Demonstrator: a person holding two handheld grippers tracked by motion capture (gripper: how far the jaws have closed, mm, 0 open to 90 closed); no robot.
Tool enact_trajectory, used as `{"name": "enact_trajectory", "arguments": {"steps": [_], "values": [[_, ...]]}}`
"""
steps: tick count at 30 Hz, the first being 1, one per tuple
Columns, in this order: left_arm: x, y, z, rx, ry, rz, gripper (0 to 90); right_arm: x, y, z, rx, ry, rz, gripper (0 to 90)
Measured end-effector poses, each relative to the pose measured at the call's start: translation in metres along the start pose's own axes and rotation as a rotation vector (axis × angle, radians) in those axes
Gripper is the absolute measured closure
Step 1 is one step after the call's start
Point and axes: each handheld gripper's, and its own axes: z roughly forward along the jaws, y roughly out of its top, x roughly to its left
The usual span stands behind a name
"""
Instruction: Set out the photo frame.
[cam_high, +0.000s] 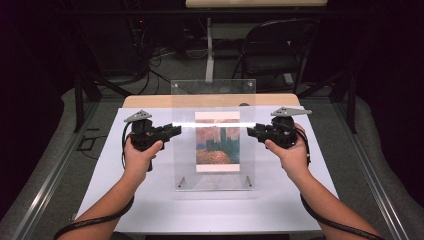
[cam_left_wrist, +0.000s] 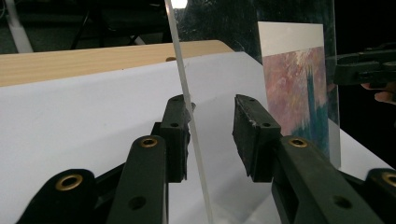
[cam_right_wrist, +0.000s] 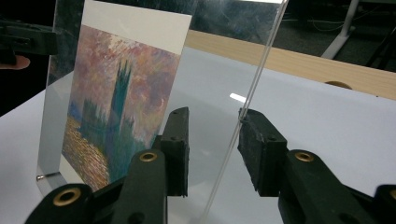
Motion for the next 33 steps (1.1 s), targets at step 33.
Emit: {"name": "enact_trajectory", "arguments": {"steps": [33], "values": [[-0.030, -0.015, -0.036, 0.004, -0.019, 0.082, 72.9, 0.027, -0.014, -0.038, -0.020, 0.017, -0.059, 72.0]]}}
